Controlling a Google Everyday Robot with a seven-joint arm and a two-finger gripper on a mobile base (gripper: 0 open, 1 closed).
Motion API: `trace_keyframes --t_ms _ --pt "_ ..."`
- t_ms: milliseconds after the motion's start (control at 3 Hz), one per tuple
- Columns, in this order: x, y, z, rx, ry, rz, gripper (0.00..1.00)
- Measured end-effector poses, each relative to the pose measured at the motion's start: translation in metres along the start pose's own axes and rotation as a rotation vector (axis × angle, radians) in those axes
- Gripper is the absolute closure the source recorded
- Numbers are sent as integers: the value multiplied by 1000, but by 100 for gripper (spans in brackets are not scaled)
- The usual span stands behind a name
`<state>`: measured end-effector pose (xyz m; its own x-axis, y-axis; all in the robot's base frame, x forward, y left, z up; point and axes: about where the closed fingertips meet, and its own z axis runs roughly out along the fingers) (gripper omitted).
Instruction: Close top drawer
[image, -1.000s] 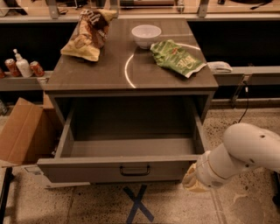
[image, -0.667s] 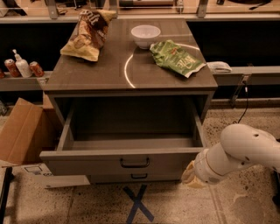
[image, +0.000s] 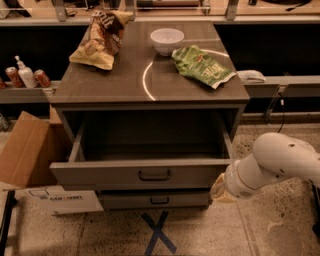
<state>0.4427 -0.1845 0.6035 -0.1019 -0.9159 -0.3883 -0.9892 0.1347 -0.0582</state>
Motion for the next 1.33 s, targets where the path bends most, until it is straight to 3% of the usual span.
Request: trace_keyframes --t_ms 333,667,1000,1333 --pt "0 0 0 0 0 0 100" --pt "7 -51 2 60 11 -29 100" --pt "8 -62 1 78 14 -38 100" --pt "2 -109 -1 151 31 -64 100"
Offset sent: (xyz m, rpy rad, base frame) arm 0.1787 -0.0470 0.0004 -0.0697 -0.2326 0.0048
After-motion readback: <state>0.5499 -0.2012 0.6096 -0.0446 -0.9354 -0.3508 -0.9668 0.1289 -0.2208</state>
